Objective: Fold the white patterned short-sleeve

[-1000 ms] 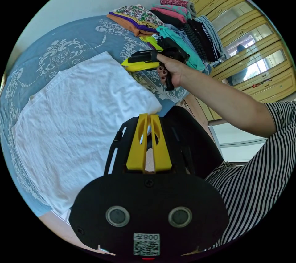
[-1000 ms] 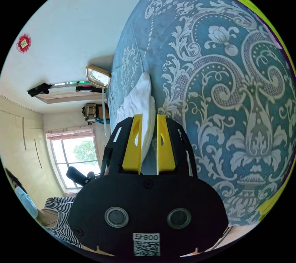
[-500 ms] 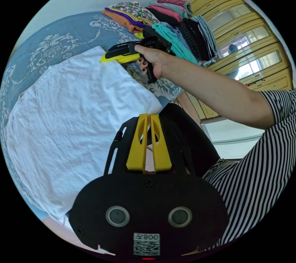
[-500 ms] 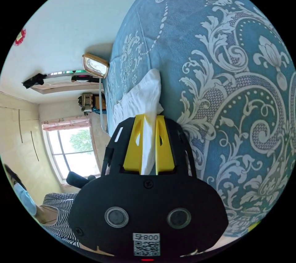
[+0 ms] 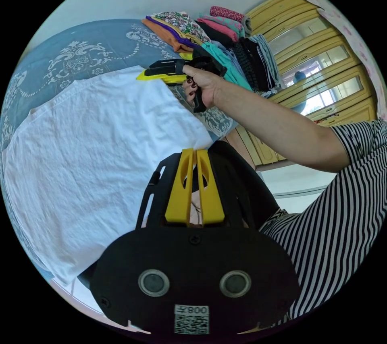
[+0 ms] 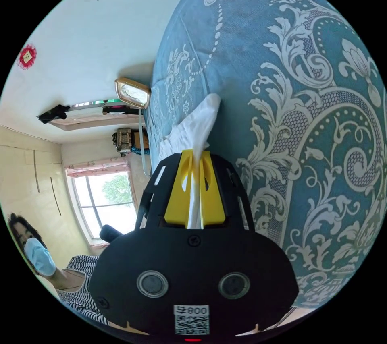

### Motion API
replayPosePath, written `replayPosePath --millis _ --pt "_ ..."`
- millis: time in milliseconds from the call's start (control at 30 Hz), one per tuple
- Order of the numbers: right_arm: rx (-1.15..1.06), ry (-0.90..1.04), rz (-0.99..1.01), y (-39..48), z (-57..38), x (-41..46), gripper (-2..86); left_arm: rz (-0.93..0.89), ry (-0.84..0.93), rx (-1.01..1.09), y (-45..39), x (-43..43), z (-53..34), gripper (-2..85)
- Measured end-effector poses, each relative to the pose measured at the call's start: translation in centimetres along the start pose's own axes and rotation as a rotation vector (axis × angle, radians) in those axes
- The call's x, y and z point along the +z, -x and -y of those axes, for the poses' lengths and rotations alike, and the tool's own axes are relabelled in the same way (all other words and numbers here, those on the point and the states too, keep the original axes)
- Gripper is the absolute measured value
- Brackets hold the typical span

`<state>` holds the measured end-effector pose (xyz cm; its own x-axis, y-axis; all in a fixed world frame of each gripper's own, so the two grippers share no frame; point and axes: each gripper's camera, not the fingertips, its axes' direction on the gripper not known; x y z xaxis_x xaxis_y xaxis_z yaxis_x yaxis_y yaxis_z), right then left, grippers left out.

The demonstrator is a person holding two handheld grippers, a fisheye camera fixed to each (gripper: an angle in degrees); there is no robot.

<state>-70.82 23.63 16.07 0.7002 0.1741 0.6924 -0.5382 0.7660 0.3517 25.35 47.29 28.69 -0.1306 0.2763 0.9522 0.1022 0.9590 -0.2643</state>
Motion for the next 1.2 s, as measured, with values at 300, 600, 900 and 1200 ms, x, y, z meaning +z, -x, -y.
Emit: replayPosePath --millis 300,600,900,1200 --pt "-0.076 -0.052 0.001 8.5 2.0 0.1 2.3 -0.109 -0.146 -0.104 6.9 1.9 -5.8 1.4" --pt "-0.242 -0.023 -0.033 22.7 5.0 6.0 2.4 -0.17 -0.362 -0.264 15.7 2.3 -15.1 1.3" --pt "-0.354 0.136 -0.102 34.9 9.7 19.4 2.3 -0.157 -0.519 -0.486 25.3 5.7 -26.1 1.2" --pt "-0.39 0.305 -0.25 42.8 14.4 33.2 2.3 -0.246 -0.64 -0.695 33.5 13.3 -34.4 1.4"
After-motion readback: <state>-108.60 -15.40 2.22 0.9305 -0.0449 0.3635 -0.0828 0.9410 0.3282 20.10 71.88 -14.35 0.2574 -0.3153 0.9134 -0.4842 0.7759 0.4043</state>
